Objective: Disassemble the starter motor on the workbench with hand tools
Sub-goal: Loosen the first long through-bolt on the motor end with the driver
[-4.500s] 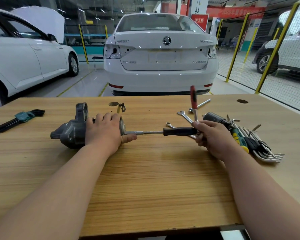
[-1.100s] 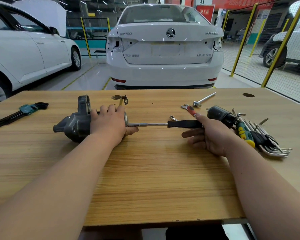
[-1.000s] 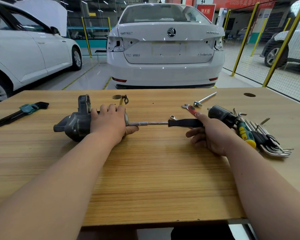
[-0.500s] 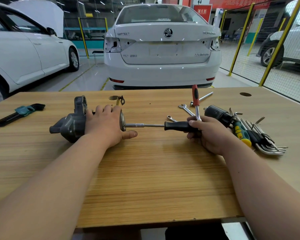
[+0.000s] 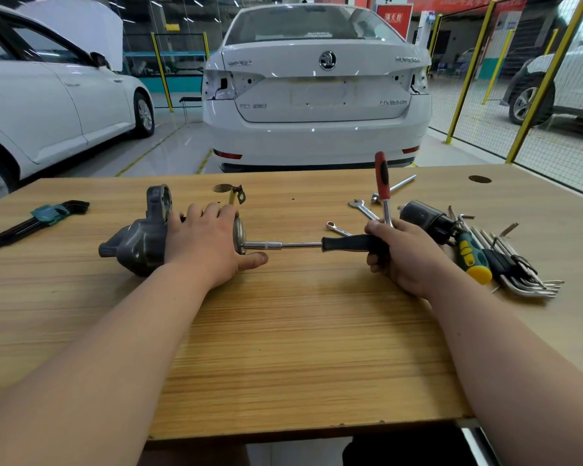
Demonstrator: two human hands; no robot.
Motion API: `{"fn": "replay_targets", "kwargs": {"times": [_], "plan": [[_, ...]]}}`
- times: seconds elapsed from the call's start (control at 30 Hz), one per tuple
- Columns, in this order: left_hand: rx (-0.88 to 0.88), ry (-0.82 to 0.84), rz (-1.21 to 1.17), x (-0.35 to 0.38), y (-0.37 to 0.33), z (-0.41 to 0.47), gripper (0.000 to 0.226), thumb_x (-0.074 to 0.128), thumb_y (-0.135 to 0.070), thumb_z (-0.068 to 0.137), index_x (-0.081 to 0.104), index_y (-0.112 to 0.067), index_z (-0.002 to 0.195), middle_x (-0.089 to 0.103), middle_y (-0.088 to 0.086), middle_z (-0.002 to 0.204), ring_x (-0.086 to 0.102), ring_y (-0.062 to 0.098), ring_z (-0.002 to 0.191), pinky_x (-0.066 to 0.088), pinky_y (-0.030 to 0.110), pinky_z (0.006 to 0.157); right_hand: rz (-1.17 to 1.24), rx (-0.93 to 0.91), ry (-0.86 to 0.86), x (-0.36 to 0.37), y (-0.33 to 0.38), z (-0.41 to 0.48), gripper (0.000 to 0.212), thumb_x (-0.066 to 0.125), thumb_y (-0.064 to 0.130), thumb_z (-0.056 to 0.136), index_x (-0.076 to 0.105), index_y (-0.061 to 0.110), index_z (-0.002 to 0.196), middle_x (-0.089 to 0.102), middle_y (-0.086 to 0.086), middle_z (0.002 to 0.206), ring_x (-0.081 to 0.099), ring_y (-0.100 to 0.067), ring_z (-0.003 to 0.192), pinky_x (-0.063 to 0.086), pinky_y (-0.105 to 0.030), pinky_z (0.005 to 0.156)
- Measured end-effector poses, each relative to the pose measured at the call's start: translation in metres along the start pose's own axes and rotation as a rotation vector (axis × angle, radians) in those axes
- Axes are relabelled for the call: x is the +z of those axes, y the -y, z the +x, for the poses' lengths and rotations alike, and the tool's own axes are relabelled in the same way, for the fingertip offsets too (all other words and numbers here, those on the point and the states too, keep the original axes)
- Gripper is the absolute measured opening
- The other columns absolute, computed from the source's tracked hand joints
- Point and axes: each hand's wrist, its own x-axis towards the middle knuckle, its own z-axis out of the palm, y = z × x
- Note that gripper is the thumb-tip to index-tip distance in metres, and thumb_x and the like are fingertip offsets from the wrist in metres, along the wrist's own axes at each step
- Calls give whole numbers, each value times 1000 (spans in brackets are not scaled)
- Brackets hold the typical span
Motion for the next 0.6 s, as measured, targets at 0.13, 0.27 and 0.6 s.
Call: {"fn": "replay_targets", "kwargs": {"times": [0.13,0.27,0.6], "plan": [[1,0,4,-1,-2,-4,98,38,-91,61,34,-29,136,45,-2,135,38,23,122,27,47,103,-102,-5,-75,2,0,-3,23,57,32,99,64,11,102,58,-6,78,54,-9,45,47,-25,46],[1,13,1,-2,-3,-4,96,40,-89,64,33,-28,137,45,-1,136,39,24,122,26,48,103,-47,-2,-59,4,1,-3,11,57,20,100,63,12,102,60,-9,86,55,-15,54,48,-27,51],[-3,26,-21,-5,-3,-2,100,37,-93,58,36,-29,135,47,-2,133,40,24,121,29,48,102,105,-15,34,3,1,-4,15,55,2,97,62,12,106,56,-18,107,57,-28,87,51,-31,65]]}}
